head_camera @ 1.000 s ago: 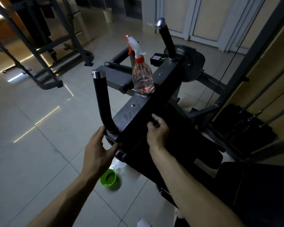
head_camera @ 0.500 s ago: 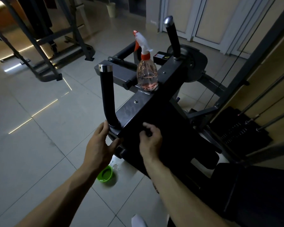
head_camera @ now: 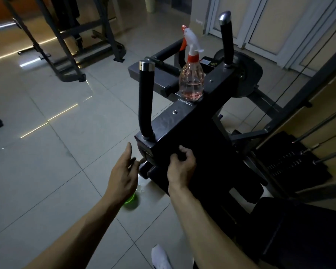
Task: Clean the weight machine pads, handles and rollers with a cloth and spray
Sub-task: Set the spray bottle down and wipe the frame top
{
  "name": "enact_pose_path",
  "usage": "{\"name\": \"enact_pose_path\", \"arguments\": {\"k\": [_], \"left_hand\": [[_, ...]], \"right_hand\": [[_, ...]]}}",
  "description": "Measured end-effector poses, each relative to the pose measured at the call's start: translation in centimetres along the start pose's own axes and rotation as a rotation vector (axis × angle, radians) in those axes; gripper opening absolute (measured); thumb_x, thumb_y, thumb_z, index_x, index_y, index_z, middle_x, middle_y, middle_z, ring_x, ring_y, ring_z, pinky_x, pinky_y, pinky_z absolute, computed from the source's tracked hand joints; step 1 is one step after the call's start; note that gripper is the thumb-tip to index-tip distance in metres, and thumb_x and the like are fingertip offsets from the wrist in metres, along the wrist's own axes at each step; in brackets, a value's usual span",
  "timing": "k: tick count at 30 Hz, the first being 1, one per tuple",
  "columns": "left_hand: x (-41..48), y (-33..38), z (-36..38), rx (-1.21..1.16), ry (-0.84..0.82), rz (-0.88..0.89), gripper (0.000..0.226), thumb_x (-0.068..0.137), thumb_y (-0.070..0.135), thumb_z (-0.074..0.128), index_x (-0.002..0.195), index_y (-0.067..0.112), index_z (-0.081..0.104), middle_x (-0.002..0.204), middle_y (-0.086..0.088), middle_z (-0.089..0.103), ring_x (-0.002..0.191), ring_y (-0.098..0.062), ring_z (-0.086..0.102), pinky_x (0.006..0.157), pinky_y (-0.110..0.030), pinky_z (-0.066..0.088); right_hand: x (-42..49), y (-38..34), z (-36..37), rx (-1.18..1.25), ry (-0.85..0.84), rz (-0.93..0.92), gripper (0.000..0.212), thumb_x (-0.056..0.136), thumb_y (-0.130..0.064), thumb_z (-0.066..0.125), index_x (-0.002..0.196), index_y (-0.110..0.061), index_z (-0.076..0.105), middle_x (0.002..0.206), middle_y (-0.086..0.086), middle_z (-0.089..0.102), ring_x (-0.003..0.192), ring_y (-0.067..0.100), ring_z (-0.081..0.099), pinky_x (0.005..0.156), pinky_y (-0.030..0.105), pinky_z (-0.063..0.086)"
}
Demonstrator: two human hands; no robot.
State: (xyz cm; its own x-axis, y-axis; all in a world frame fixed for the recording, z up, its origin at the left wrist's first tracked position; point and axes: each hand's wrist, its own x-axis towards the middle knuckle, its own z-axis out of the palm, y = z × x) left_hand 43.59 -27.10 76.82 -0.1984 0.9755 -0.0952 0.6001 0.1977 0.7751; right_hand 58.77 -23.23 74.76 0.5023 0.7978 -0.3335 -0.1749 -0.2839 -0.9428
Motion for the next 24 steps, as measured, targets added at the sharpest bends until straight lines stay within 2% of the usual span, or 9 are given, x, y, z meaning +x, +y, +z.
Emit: {"name": "enact_pose_path", "arguments": {"k": [2, 5, 7, 11, 13, 15, 17, 19, 24], "left_hand": [[-1.0, -1.0, 0.7, -0.092, 0.029, -0.210, 0.034, 0.101, 0.022, 0.058, 0.134, 0.031, 0.064, 0.134, 0.001, 0.068, 0.109, -0.020, 0.070, 0.096, -0.040, 0.055], [-2.4, -1.3, 1.0, -0.412, 0.031, -0.474, 0.018, 0.100, 0.014, 0.060, 0.095, 0.024, 0.074, 0.100, -0.010, 0.077, 0.083, -0.022, 0.076, 0.084, -0.053, 0.062], [-3.1, -0.8, 0.5, -0.534, 0.060, -0.575, 0.015, 0.101, 0.016, 0.060, 0.096, 0.015, 0.074, 0.095, -0.012, 0.078, 0.085, -0.027, 0.076, 0.080, -0.055, 0.062], [-4.4, 1.8, 0.1, -0.826, 0.015, -0.623, 0.024, 0.106, 0.027, 0.055, 0.106, 0.010, 0.072, 0.100, -0.007, 0.079, 0.089, -0.021, 0.077, 0.071, -0.034, 0.063], [-5.0, 3.3, 1.3, -0.960, -0.088, -0.610, 0.027, 0.105, 0.030, 0.055, 0.109, 0.009, 0.072, 0.102, -0.008, 0.079, 0.089, -0.017, 0.076, 0.081, -0.035, 0.061], [-5.2, 4.4, 3.0, -1.024, -0.118, -0.615, 0.024, 0.105, 0.030, 0.057, 0.114, 0.012, 0.068, 0.106, -0.010, 0.077, 0.094, -0.018, 0.074, 0.087, -0.040, 0.058], [-5.0, 4.6, 4.7, -1.078, -0.027, -0.647, 0.018, 0.103, 0.024, 0.059, 0.115, 0.013, 0.066, 0.107, -0.012, 0.076, 0.095, -0.021, 0.073, 0.084, -0.042, 0.058], [-4.4, 4.7, 6.2, -1.163, 0.108, -0.701, 0.014, 0.103, 0.013, 0.058, 0.114, 0.009, 0.067, 0.102, -0.015, 0.076, 0.093, -0.027, 0.073, 0.086, -0.043, 0.058], [-3.0, 4.5, 9.5, -1.177, 0.419, -0.894, 0.017, 0.101, 0.014, 0.059, 0.117, 0.010, 0.063, 0.088, -0.006, 0.069, 0.075, -0.025, 0.064, 0.075, -0.039, 0.052]], "right_hand": [[-2.4, 0.5, 0.4, -0.012, -0.026, 0.018, 0.030, 0.086, -0.003, 0.066, 0.088, -0.033, 0.061, 0.117, 0.006, 0.065, 0.096, 0.015, 0.067, 0.074, 0.008, 0.052], [-6.4, 2.6, 0.9, 0.016, -0.301, 0.140, 0.025, 0.087, -0.003, 0.069, 0.098, -0.026, 0.067, 0.108, 0.006, 0.073, 0.094, 0.019, 0.072, 0.084, 0.034, 0.062], [-7.6, 3.2, 1.1, 0.010, -0.431, 0.190, 0.027, 0.089, 0.000, 0.070, 0.105, -0.020, 0.071, 0.104, 0.003, 0.076, 0.098, 0.018, 0.074, 0.091, 0.044, 0.061], [-6.3, 2.0, 0.2, -0.027, -0.364, 0.144, 0.033, 0.085, 0.005, 0.074, 0.107, -0.017, 0.065, 0.110, 0.011, 0.073, 0.098, 0.023, 0.074, 0.080, 0.031, 0.061], [-5.5, 1.0, -1.2, -0.098, -0.390, 0.163, 0.028, 0.086, 0.005, 0.074, 0.105, -0.014, 0.065, 0.108, 0.016, 0.073, 0.093, 0.023, 0.074, 0.074, 0.026, 0.059], [-4.6, 0.0, -2.5, -0.106, -0.504, 0.231, 0.022, 0.087, 0.000, 0.069, 0.105, -0.012, 0.072, 0.105, 0.020, 0.075, 0.099, 0.030, 0.074, 0.083, 0.035, 0.061], [-3.7, -1.4, -3.8, -0.116, -0.664, 0.325, 0.030, 0.088, -0.005, 0.059, 0.110, -0.011, 0.077, 0.108, 0.020, 0.076, 0.107, 0.034, 0.073, 0.095, 0.044, 0.058], [-2.3, -2.9, -4.9, -0.209, -0.734, 0.336, 0.037, 0.094, -0.001, 0.047, 0.114, -0.009, 0.077, 0.109, 0.014, 0.078, 0.107, 0.026, 0.074, 0.094, 0.036, 0.058], [3.1, -5.0, -4.8, -0.362, -0.547, 0.333, 0.012, 0.100, -0.012, 0.056, 0.100, -0.013, 0.068, 0.100, 0.008, 0.073, 0.093, 0.024, 0.069, 0.080, 0.035, 0.053]]}}
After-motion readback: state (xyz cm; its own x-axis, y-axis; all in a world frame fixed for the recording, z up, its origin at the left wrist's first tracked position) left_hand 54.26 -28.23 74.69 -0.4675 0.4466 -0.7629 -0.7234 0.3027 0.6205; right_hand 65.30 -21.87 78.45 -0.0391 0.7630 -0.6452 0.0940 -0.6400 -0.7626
